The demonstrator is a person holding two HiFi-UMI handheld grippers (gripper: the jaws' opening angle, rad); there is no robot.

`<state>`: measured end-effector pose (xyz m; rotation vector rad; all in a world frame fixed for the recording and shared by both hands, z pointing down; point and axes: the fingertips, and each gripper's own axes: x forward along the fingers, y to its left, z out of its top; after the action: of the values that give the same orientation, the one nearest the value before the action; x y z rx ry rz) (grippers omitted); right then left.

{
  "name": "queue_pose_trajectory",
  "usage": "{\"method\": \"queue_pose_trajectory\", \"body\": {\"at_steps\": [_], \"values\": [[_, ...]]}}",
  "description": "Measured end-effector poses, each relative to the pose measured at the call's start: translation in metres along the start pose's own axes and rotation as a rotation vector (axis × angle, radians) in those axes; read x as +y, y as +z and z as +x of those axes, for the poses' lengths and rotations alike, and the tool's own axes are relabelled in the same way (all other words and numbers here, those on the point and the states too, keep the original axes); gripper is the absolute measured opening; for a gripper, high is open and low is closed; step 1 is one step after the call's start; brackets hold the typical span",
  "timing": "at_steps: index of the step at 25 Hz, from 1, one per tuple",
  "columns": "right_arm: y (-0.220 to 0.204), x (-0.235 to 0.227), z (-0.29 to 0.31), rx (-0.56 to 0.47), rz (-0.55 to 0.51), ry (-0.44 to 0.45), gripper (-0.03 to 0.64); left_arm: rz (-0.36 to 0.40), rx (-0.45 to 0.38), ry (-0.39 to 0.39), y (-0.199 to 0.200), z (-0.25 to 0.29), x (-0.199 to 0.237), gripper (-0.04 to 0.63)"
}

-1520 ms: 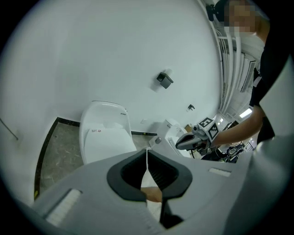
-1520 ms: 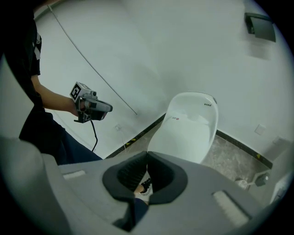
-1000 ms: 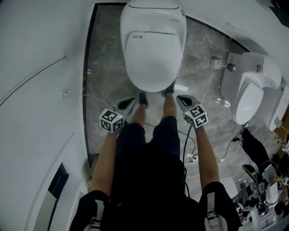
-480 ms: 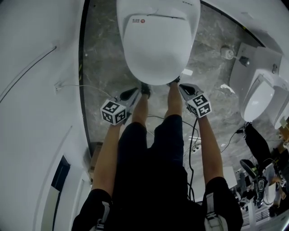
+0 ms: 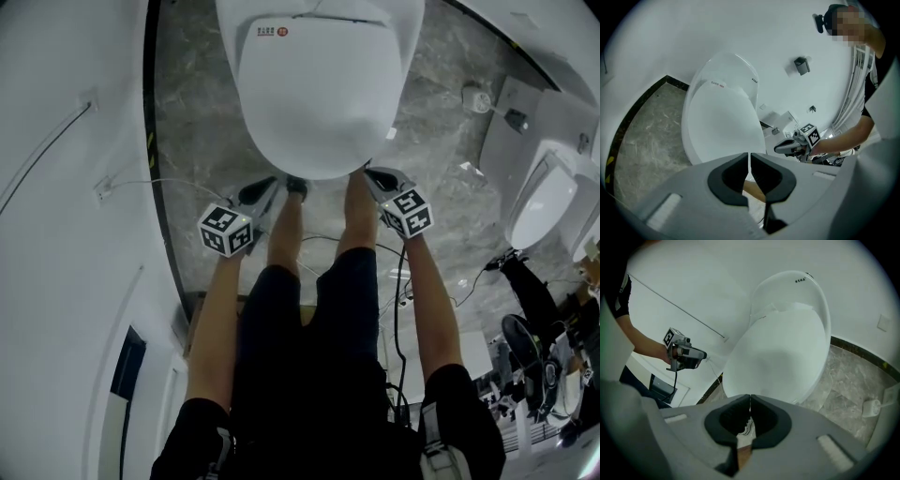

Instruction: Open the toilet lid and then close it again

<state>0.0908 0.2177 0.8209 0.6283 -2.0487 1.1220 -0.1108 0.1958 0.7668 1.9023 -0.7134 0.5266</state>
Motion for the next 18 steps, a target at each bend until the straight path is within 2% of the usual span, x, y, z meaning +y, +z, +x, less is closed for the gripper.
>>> {"method": "queue_pose_trajectory", "body": {"at_steps": [5, 10, 18], "values": [[-0.006, -0.006, 0.014, 0.006, 0.008, 0.009, 0.005, 0.018, 0.046, 0.005, -0.026, 0.018, 0.022, 0.018], [-0.01, -0.006, 0.024, 0.007, 0.017, 0.019, 0.006, -0.055, 0.091, -0.011, -0.056, 0.032, 0.042, 0.018], [-0.012, -0.009, 0.028, 0.014, 0.015, 0.031, 0.006, -0.194, 0.012, 0.03, -0.052, 0.048, 0.072, 0.023]]}}
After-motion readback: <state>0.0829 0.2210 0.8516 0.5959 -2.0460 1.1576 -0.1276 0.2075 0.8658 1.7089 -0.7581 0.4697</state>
